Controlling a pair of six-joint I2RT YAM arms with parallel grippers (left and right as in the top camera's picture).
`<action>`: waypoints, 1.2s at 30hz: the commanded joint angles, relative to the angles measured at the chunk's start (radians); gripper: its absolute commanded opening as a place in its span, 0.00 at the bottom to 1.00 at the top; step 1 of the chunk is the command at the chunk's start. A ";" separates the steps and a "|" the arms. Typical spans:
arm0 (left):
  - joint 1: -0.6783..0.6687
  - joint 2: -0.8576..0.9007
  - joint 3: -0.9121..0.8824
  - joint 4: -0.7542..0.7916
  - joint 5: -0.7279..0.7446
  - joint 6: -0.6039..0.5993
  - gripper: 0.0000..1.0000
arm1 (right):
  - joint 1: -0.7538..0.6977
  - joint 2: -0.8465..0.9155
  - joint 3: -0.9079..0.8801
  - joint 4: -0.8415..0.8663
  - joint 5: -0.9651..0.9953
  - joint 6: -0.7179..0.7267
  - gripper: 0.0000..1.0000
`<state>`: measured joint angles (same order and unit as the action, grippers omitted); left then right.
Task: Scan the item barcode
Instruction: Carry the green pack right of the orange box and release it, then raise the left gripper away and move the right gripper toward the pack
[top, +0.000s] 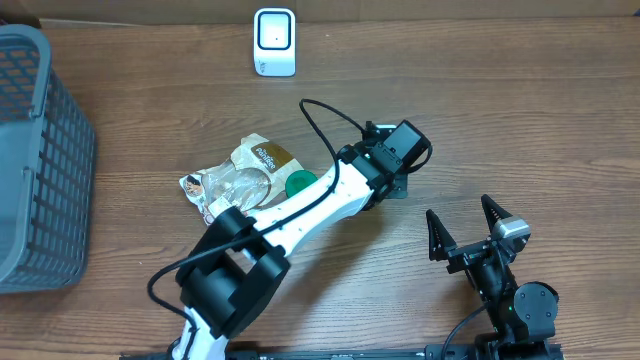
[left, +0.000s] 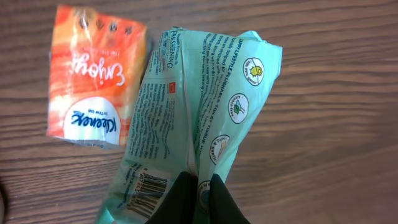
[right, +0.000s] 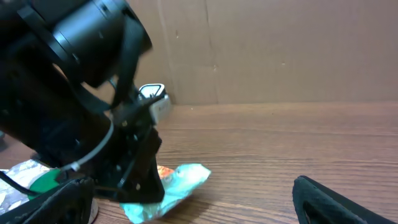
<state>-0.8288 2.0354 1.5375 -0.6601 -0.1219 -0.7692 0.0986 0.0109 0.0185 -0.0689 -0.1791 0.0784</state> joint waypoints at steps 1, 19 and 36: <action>0.005 0.053 -0.005 0.015 -0.023 -0.073 0.17 | -0.005 -0.008 -0.011 0.005 -0.002 0.002 1.00; 0.149 -0.117 0.372 -0.369 0.029 0.332 1.00 | -0.005 -0.008 -0.011 0.020 -0.017 0.050 1.00; 0.639 -0.240 0.518 -0.676 0.132 0.459 1.00 | -0.005 0.251 0.341 -0.124 -0.053 0.250 1.00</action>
<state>-0.2218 1.7885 2.0541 -1.3212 -0.0097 -0.3363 0.0986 0.1669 0.2424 -0.1684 -0.2081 0.3592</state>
